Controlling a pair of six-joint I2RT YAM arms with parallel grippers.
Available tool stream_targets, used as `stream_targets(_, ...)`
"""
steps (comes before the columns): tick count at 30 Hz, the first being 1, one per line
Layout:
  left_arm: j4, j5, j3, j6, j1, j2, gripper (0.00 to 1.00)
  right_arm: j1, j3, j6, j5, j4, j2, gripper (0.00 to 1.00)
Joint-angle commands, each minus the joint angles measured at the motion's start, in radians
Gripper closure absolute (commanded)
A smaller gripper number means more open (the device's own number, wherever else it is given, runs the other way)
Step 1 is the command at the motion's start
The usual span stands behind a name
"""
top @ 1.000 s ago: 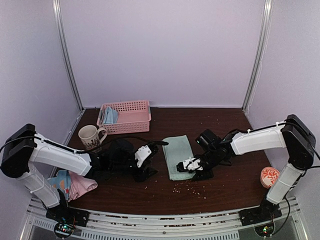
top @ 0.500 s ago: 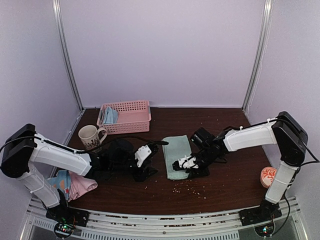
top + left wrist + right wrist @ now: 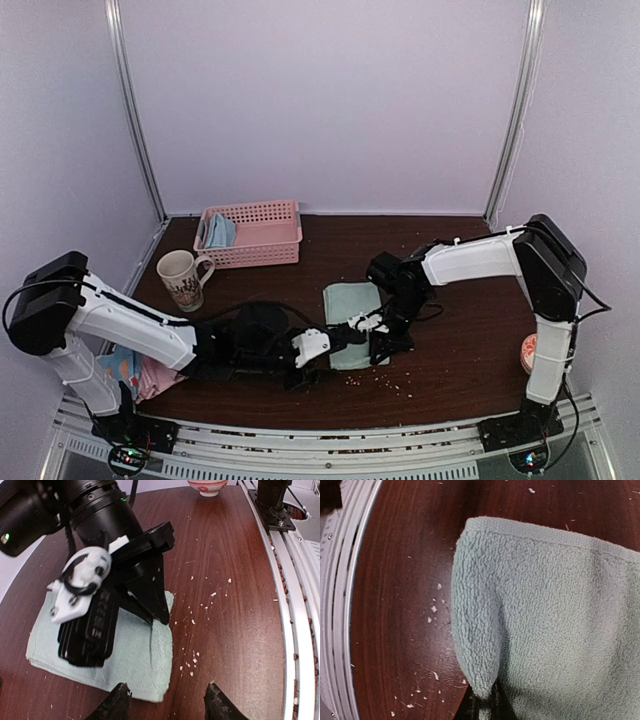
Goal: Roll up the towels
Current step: Roll the towel at the center of the board.
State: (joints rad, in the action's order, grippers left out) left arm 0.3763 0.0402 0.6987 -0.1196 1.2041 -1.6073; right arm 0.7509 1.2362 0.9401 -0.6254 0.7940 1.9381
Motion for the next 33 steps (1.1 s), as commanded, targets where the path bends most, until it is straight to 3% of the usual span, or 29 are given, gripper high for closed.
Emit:
stream_targets(1,0.055,0.014,0.106,-0.155,0.019,-0.108,0.48,-0.017,0.047,0.054,-0.129,0.221,0.076,0.96)
stream_targets(9,-0.012,-0.002,0.244,-0.273,0.04,-0.267,0.49,-0.05,0.113,0.068,-0.182,0.281,0.133,0.96)
stream_targets(21,-0.035,-0.028,0.294,-0.267,0.04,-0.362,0.56,-0.051,0.128,0.053,-0.189,0.285,0.156,0.96)
stream_targets(33,-0.02,0.037,0.292,-0.213,0.039,-0.368,0.88,-0.052,0.122,0.053,-0.204,0.284,0.156,0.96)
